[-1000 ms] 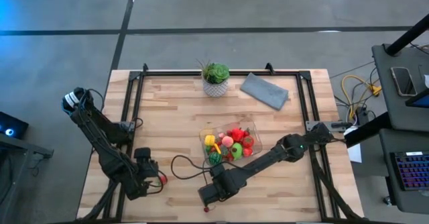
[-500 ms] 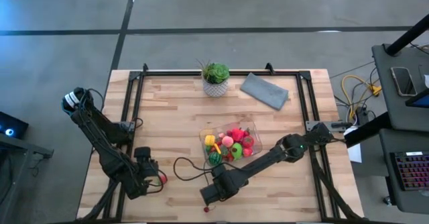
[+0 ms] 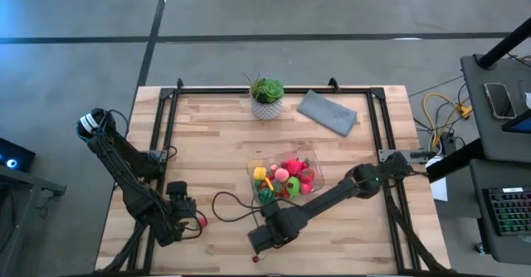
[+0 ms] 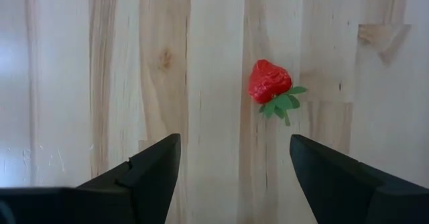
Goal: Pick and placing Produce into tupperware
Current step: Put the tangerine into the transparent bin
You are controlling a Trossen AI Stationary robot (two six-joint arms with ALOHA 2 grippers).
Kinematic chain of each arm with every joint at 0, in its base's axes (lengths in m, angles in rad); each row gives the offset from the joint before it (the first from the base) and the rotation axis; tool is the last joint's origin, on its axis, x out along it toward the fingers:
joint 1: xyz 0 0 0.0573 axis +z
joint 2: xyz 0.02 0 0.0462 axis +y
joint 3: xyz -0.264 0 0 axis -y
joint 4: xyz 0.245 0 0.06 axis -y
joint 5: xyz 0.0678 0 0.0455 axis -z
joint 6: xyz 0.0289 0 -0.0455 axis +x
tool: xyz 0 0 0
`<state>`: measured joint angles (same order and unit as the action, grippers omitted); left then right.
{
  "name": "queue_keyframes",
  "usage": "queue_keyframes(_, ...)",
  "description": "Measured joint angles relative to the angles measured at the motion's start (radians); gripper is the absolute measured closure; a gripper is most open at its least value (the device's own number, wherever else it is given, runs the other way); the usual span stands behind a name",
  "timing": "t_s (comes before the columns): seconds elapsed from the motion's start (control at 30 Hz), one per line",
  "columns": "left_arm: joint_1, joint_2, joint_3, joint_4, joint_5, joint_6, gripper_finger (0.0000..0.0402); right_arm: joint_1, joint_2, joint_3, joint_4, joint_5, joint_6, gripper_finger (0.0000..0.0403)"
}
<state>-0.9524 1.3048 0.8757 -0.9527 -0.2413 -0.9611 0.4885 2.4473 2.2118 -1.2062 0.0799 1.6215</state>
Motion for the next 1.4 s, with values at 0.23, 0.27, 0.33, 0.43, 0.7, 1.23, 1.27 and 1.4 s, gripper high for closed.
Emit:
queue_keyframes(0.23, 0.000, -0.001, -0.001, -0.007, 0.000, 0.001, 0.0136, 0.005, -0.130, 0.058, -0.170, 0.236, 0.053, 0.0144)
queue_keyframes(0.27, 0.000, -0.001, -0.001, -0.008, 0.000, 0.003, 0.0136, 0.002, -0.155, 0.062, -0.213, 0.273, 0.066, 0.0149)
queue_keyframes(0.33, 0.000, -0.002, -0.001, -0.008, 0.000, 0.007, 0.0136, -0.013, -0.196, 0.063, -0.303, 0.314, 0.089, 0.0157)
queue_keyframes(0.43, 0.000, -0.003, -0.001, -0.008, -0.002, 0.008, 0.0136, -0.047, -0.236, 0.062, -0.363, 0.292, 0.029, 0.0165)
queue_keyframes(0.7, 0.000, -0.004, -0.002, -0.006, -0.003, -0.020, 0.0136, -0.066, -0.196, 0.060, -0.149, 0.145, -0.179, 0.0151)
queue_keyframes(1.23, 0.000, -0.004, -0.006, 0.001, -0.002, -0.025, 0.0136, -0.012, -0.018, 0.058, -0.026, -0.001, -0.025, 0.0068)
queue_keyframes(1.27, 0.000, -0.004, -0.006, 0.002, -0.002, -0.020, 0.0136, -0.013, -0.008, 0.058, -0.020, -0.002, -0.024, 0.0067)
queue_keyframes(1.4, 0.000, -0.004, -0.008, 0.002, -0.002, -0.019, 0.0136, -0.022, 0.030, 0.058, -0.023, -0.001, -0.020, 0.0068)
